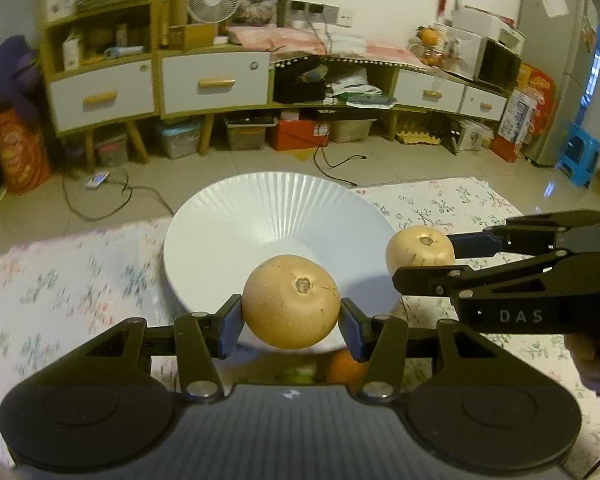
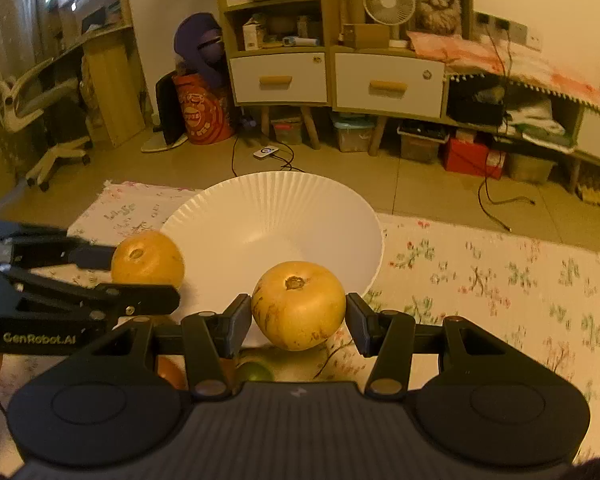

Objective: Organize fruits
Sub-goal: 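Lift both held pomelos and carry them over the white plate, then lower both pomelos onto the white plate and open both grippers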

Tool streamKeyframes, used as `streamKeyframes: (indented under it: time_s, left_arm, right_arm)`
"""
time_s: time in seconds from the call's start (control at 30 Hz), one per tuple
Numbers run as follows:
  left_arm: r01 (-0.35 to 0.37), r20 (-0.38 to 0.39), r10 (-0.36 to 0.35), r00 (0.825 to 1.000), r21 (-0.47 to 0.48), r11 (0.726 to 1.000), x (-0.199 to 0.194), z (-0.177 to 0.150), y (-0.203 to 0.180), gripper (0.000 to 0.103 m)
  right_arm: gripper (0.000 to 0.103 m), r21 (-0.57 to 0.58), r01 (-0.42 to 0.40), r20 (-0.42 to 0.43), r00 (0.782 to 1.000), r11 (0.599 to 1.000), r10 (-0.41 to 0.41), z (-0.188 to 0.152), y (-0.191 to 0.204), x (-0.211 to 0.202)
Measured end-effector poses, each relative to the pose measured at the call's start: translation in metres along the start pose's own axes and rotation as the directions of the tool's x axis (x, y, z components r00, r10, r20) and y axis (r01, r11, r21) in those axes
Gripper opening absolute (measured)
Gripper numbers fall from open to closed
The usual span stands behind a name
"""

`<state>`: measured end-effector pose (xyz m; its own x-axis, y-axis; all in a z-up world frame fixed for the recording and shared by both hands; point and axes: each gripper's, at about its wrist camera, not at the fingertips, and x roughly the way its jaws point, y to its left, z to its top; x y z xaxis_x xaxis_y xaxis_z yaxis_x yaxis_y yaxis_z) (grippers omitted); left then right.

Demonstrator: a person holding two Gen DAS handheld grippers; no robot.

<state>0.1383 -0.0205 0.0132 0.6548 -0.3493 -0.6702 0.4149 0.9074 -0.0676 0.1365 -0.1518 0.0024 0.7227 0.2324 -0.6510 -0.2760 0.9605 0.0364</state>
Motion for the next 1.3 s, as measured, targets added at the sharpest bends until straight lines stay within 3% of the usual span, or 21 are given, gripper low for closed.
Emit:
streamKeyframes:
  time_s: [0.43,0.77,1.03,1.13,1.3]
  left_arm:
    - [-0.009,-0.008,0.01,1.0,0.146,0.989,0.043,0.016,0.005,0.041]
    - [-0.024,-0.036,0.031,0.999,0.193,0.981,0.066,0.02,0.011,0.041]
    - [-0.005,-0.035,0.016,0.999,0.299,0.954,0.078,0.028,0.013,0.041]
    - [-0.023,-0.044,0.04,0.998,0.339,0.94,0.084,0.029,0.015,0.041]
    - [0.003,-0.044,0.016,0.999,0.387,0.922,0.086,0.029,0.016,0.041]
  right_arm:
    - [0.047,-0.133,0.023,-0.011,1.0,0.991,-0.025,0.012,-0.004,0.033]
    - [0.047,-0.198,0.032,-0.013,0.999,0.98,-0.035,0.016,-0.005,0.048]
    - [0.047,-0.264,-0.027,-0.045,0.999,0.964,0.016,0.023,-0.001,0.059]
    - [0.047,-0.295,-0.02,-0.036,0.999,0.955,0.01,0.026,0.002,0.063]
    - [0.047,-0.337,-0.016,-0.029,1.0,0.941,0.007,0.028,0.003,0.07]
